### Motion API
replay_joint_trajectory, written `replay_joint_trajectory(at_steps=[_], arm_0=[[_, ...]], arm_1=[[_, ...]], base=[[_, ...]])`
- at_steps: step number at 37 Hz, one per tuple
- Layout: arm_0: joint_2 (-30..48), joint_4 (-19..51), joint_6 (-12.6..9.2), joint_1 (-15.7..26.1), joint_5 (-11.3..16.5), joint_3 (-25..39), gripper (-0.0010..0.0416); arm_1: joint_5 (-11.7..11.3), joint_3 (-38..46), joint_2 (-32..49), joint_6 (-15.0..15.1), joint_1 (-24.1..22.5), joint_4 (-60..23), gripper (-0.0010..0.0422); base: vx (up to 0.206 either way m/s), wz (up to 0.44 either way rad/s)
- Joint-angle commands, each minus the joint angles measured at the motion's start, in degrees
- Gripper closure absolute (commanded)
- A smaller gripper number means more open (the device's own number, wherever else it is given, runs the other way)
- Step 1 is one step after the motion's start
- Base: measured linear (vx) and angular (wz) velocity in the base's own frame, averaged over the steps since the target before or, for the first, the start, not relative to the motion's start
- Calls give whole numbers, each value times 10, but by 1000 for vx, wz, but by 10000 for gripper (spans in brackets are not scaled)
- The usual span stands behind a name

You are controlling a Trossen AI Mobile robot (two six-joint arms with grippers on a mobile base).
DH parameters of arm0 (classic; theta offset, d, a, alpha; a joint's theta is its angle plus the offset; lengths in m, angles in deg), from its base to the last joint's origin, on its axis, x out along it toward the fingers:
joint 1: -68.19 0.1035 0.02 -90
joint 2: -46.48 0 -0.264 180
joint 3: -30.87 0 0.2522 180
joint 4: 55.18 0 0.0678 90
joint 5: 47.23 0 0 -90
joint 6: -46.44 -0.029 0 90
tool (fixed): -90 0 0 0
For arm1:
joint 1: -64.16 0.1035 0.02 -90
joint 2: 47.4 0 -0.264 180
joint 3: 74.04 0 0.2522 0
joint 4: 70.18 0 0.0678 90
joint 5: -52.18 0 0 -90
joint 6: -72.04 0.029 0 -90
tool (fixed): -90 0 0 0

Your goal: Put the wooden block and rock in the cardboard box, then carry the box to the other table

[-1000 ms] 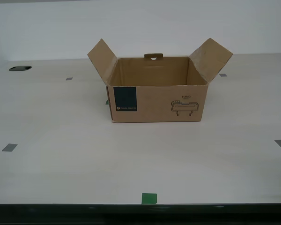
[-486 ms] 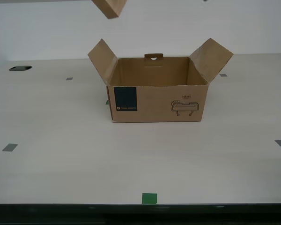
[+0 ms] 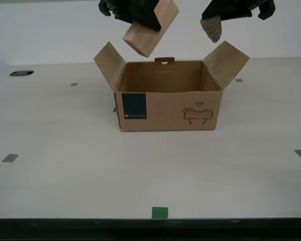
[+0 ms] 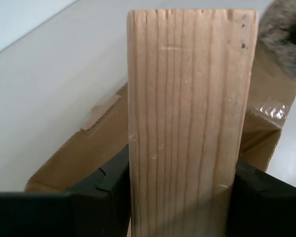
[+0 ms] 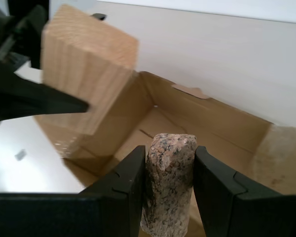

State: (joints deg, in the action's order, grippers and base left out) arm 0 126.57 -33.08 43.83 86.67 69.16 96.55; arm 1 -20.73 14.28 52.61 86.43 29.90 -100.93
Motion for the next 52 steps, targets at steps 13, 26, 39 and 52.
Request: replay_joint_trajectory(at_steps=[13, 26, 39, 52], arm_0=[[55, -203, -4, 2, -25, -100, 406], [143, -203, -5, 15, -9, -53, 406], [137, -202, -10, 16, -5, -48, 406], [137, -196, -15, 16, -5, -48, 406]], arm_1=[[6, -114, 2, 30, 0, 121, 413], [5, -119, 2, 30, 3, 124, 413], [-3, -119, 2, 12, 3, 133, 412], [-3, -119, 2, 12, 3, 141, 412]], base=[[0, 0], [0, 0], [0, 0], [0, 0]])
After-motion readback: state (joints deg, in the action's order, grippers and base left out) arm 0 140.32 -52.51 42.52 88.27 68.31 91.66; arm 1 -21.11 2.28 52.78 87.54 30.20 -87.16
